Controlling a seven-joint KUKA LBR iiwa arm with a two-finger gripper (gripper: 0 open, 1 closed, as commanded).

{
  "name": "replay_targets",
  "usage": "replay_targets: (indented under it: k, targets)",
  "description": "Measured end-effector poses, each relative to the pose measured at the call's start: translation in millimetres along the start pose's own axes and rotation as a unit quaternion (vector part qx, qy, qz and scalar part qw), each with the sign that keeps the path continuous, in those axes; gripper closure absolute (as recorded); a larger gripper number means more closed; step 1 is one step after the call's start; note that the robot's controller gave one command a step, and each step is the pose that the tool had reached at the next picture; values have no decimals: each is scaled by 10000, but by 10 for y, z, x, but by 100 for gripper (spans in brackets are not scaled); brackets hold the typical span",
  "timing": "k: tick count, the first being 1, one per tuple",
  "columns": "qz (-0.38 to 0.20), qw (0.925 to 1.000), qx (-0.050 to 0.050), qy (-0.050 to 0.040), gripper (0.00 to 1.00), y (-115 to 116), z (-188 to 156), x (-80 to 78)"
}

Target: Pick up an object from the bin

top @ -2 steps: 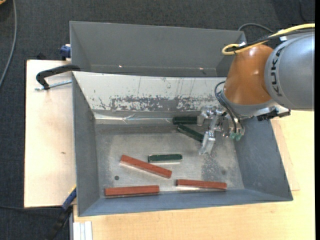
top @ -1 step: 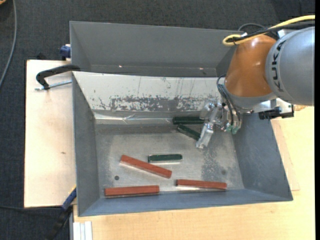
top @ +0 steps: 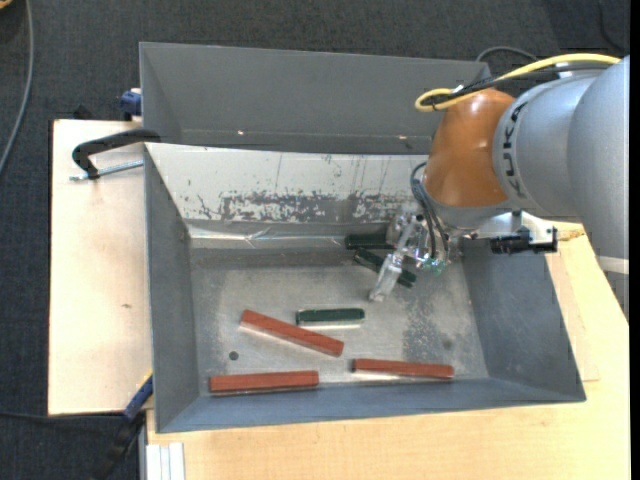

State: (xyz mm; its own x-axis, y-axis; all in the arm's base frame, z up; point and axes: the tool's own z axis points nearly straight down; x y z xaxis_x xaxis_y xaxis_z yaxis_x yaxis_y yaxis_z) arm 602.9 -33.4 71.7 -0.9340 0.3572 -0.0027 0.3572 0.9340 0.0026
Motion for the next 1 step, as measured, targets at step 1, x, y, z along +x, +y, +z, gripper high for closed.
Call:
replay_targets:
  k: [1]
  targets:
    - [681, 9977, -4, -17, 100, 153, -5, 113]
